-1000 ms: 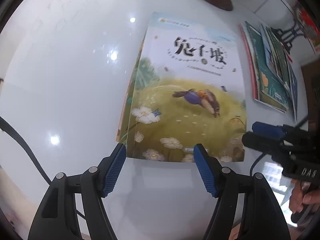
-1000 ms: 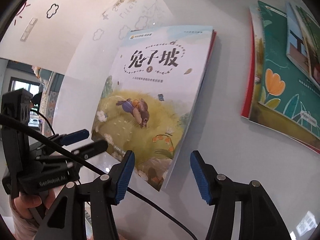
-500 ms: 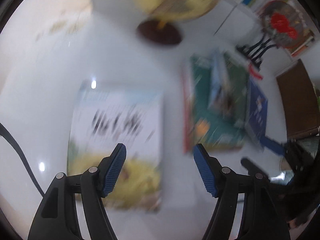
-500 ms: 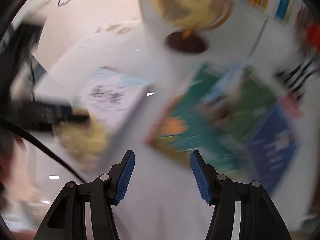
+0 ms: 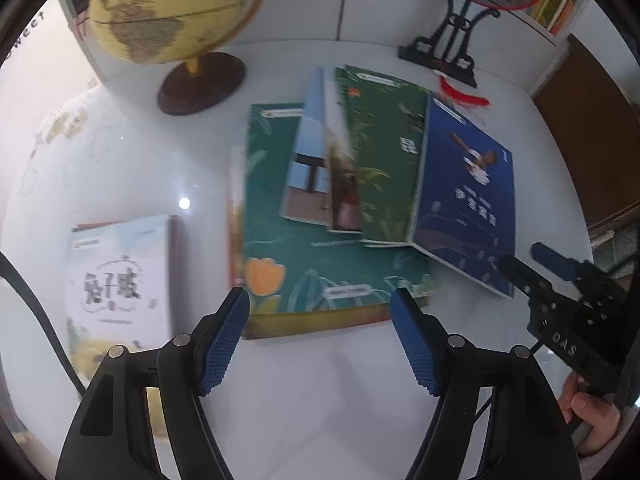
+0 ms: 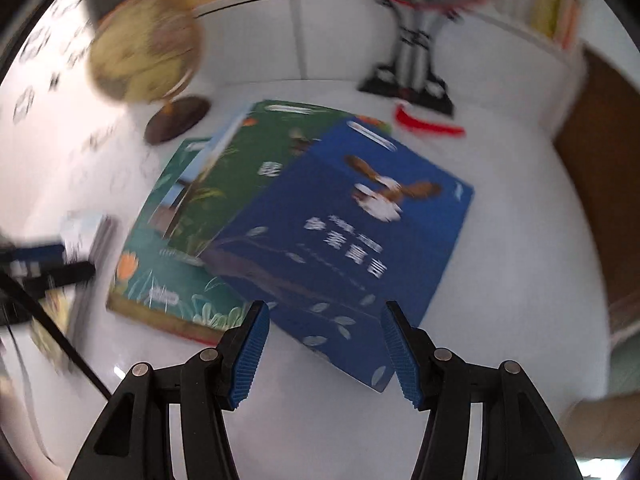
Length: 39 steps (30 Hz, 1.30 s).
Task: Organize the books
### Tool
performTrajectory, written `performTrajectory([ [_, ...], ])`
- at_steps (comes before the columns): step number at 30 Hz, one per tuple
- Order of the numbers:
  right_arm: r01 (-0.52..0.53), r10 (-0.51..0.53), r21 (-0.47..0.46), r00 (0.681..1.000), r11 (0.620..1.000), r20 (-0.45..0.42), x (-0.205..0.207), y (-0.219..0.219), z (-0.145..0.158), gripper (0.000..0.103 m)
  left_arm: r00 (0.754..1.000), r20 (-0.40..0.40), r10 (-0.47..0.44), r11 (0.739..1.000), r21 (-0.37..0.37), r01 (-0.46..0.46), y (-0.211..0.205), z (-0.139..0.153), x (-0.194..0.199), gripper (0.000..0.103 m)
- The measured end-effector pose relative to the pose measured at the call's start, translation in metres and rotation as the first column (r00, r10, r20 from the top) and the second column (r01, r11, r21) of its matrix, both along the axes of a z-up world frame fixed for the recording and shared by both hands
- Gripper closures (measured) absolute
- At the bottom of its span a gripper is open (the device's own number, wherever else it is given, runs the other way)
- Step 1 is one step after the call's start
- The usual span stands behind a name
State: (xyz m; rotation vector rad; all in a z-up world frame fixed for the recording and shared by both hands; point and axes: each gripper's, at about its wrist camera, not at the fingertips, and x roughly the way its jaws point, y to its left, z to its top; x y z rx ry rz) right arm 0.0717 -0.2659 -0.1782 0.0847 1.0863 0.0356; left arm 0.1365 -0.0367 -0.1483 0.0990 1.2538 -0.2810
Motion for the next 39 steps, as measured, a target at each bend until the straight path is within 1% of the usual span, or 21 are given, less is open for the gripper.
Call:
performTrajectory([
  [2, 0.036, -0.034, 0.078, 0.999, 0.996, -0.021, 0.000, -0.014, -0.009, 0.047, 1.000, 0.014, -0.025, 1.000, -0.003, 0.025, -0.011, -0.003, -0.002, 0.032],
  [4, 0.053, -0.049, 0.115, 0.998, 0.992, -0.041, 0.001, -0.019, -0.017, 0.047, 0.997, 0.015, -0.075, 0.997, -0.003, 0.075, -0.024, -0.009, -0.004, 0.032],
  [6, 0.056, -0.048, 0.151, 0.997, 0.987, -0.057, 0.002, -0.023, -0.022, 0.047, 0.994, -0.053, -0.097, 0.995, -0.002, 0.098, -0.032, -0.019, -0.001, 0.032],
  [8, 0.052, -0.038, 0.201, 0.997, 0.978, -0.072, 0.002, -0.031, -0.028, 0.047, 0.990, -0.117, -0.077, 0.995, -0.078, 0.068, -0.032, -0.024, 0.008, 0.032],
  [11, 0.057, -0.033, 0.250, 0.995, 0.966, -0.099, 0.002, -0.040, -0.036, 0.047, 0.995, -0.090, -0.047, 0.990, -0.138, 0.035, -0.028, -0.019, 0.018, 0.032],
  [18, 0.094, -0.064, 0.268, 0.991, 0.959, -0.119, 0.007, -0.054, -0.047, 0.047, 0.998, -0.058, 0.019, 0.972, -0.234, -0.032, -0.028, -0.029, 0.054, 0.032],
  [20, 0.108, -0.078, 0.279, 0.990, 0.954, -0.117, 0.011, -0.058, -0.049, 0.046, 0.995, -0.079, 0.062, 0.963, -0.258, -0.080, -0.031, -0.035, 0.065, 0.032],
  [22, 0.089, -0.066, 0.253, 0.993, 0.963, -0.096, 0.016, -0.058, -0.048, 0.047, 0.993, -0.080, 0.090, 0.952, -0.285, -0.110, -0.039, -0.034, 0.072, 0.032],
  [23, 0.078, -0.059, 0.235, 0.994, 0.969, -0.090, 0.019, -0.057, -0.048, 0.047, 0.994, -0.061, 0.092, 0.949, -0.297, -0.106, -0.045, -0.030, 0.073, 0.032],
  [24, 0.073, -0.058, 0.210, 0.995, 0.975, -0.076, 0.022, -0.058, -0.048, 0.046, 0.998, -0.027, 0.064, 0.949, -0.308, -0.069, -0.057, -0.023, 0.073, 0.032],
  [26, 0.087, -0.076, 0.168, 0.995, 0.982, -0.070, 0.029, -0.062, -0.050, 0.046, 0.999, 0.026, -0.042, 0.957, -0.286, 0.047, -0.084, -0.015, 0.070, 0.032],
  [27, 0.096, -0.083, 0.170, 0.993, 0.981, -0.082, 0.032, -0.066, -0.053, 0.046, 0.995, 0.030, -0.100, 0.960, -0.260, 0.104, -0.096, -0.016, 0.068, 0.029],
  [28, 0.100, -0.090, 0.176, 0.994, 0.979, -0.067, 0.034, -0.070, -0.052, 0.046, 0.984, 0.018, -0.178, 0.964, -0.199, 0.178, -0.113, -0.024, 0.066, 0.027],
  [29, 0.111, -0.100, 0.179, 0.993, 0.978, -0.065, 0.036, -0.074, -0.051, 0.045, 0.980, 0.006, -0.200, 0.967, -0.162, 0.199, -0.119, -0.030, 0.065, 0.027],
  [30, 0.112, -0.103, 0.198, 0.993, 0.974, -0.059, 0.037, -0.077, -0.052, 0.043, 0.976, -0.033, -0.214, 0.971, -0.120, 0.209, -0.126, -0.042, 0.064, 0.028],
  [31, 0.101, -0.091, 0.222, 0.994, 0.970, -0.055, 0.038, -0.080, -0.052, 0.041, 0.976, -0.032, -0.217, 0.970, -0.119, 0.212, -0.128, -0.046, 0.061, 0.021],
  [32, 0.082, -0.072, 0.237, 0.996, 0.968, -0.051, 0.039, -0.080, -0.052, 0.036, 0.975, -0.002, -0.220, 0.964, -0.156, 0.217, -0.130, -0.045, 0.056, 0.019],
  [33, 0.067, -0.057, 0.245, 0.997, 0.967, -0.047, 0.038, -0.079, -0.051, 0.035, 0.979, -0.017, -0.204, 0.966, -0.164, 0.198, -0.129, -0.048, 0.054, 0.013],
  [35, 0.035, -0.022, 0.275, 0.999, 0.961, -0.050, 0.037, -0.079, -0.051, 0.034, 0.981, -0.005, -0.195, 0.971, -0.143, 0.192, -0.131, -0.051, 0.046, 0.011],
  [37, 0.022, -0.001, 0.310, 0.998, 0.951, -0.068, 0.035, -0.078, -0.052, 0.029, 0.981, -0.024, -0.190, 0.969, -0.165, 0.183, -0.126, -0.052, 0.036, 0.010],
  [39, -0.021, 0.055, 0.326, 0.994, 0.945, -0.096, 0.033, -0.071, -0.052, 0.017, 0.984, -0.044, -0.172, 0.966, -0.204, 0.160, -0.113, -0.051, 0.028, 0.010],
])
